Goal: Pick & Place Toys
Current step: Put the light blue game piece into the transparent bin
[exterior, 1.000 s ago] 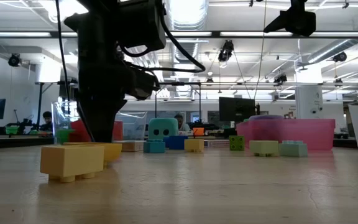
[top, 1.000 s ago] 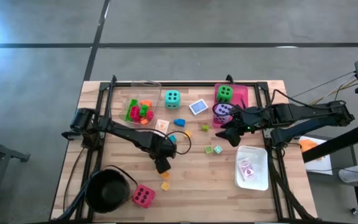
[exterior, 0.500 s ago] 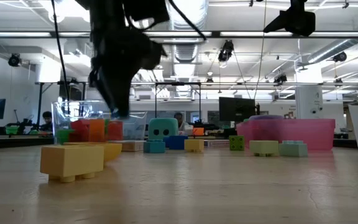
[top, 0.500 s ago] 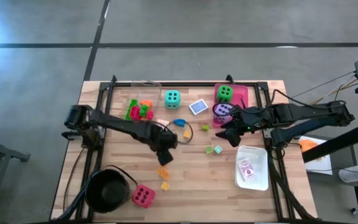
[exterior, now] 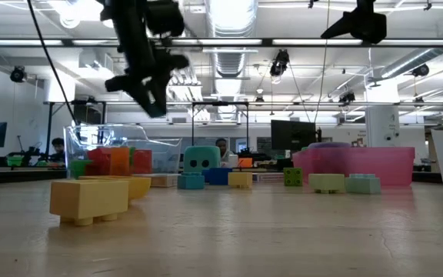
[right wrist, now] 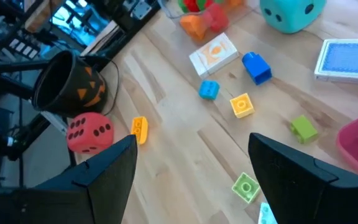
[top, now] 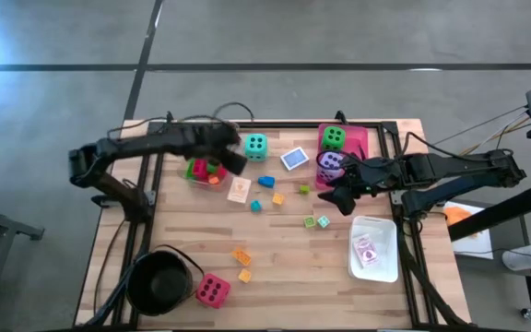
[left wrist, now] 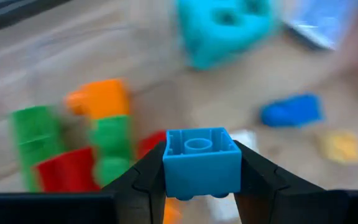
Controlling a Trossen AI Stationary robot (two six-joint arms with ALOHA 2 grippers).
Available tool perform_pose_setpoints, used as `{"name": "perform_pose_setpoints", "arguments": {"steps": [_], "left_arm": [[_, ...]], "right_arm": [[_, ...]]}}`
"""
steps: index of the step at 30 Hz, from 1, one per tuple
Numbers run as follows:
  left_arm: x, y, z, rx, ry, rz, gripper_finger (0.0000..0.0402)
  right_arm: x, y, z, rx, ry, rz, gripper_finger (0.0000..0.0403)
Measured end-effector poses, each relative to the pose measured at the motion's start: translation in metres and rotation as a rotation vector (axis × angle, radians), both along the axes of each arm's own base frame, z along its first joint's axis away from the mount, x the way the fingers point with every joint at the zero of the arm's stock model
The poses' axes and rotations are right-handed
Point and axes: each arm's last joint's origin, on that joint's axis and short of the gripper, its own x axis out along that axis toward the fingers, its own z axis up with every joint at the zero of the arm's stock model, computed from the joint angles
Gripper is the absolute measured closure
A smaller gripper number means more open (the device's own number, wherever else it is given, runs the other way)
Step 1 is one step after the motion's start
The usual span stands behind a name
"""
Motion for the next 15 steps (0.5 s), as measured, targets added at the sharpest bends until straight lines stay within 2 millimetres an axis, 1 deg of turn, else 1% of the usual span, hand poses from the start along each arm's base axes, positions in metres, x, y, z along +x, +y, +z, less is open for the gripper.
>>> {"name": "perform_pose_setpoints", "arguments": {"steps": [3, 8, 11, 15], "left_arm": [[-0.015, 0.022, -0.009, -0.023, 0.022, 0.113, 0.0267], [-0.034, 0.044, -0.016, -0.046, 0.059, 0.211, 0.0267], [-0.042, 0.049, -0.019, -0.059, 0.093, 0.234, 0.0267], [-0.048, 0.047, -0.029, -0.084, 0.142, 0.235, 0.0267]], "right_arm": [[0.000, 0.000, 0.000, 0.006, -0.005, -0.022, 0.0104], [0.000, -0.002, 0.001, 0.012, -0.018, -0.086, 0.0104], [0.000, -0.003, 0.001, 0.016, -0.030, -0.127, 0.0104], [0.001, -0.004, 0.002, 0.024, -0.052, -0.180, 0.0104]]}}
